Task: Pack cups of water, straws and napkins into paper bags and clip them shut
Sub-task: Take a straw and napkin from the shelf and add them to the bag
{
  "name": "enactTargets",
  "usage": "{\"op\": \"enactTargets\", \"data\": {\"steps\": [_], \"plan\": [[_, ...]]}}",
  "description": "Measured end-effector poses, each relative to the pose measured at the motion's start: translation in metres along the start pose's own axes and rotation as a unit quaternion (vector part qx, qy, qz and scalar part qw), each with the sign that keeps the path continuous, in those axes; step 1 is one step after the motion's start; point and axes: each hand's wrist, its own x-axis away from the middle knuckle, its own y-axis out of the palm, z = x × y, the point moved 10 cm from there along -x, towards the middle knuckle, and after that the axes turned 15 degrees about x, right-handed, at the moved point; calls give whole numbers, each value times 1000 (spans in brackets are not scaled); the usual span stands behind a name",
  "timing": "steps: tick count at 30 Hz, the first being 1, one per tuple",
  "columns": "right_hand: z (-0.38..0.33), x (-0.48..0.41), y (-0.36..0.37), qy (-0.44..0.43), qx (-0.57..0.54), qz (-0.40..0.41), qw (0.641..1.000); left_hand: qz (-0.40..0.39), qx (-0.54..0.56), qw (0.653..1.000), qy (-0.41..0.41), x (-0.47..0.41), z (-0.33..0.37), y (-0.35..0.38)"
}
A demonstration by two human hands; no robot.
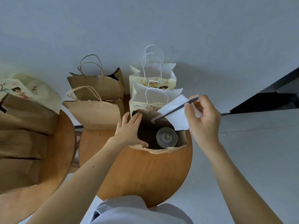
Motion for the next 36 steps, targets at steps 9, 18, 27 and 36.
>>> {"op": "enactTargets", "data": {"steps": [9,18,27,36], "plan": [[45,28,82,18,41,-238,970,30,40,999,-4,-5,-2,-4],[59,36,85,41,28,-293,955,104,143,984,9,16,10,-28],[-17,38,105,-46,-49,-318,946,286,213,934,20,104,-10,-81],[-180,129,176,-164,-76,-421,889,445,242,860,-64,290,-117,-112]]}}
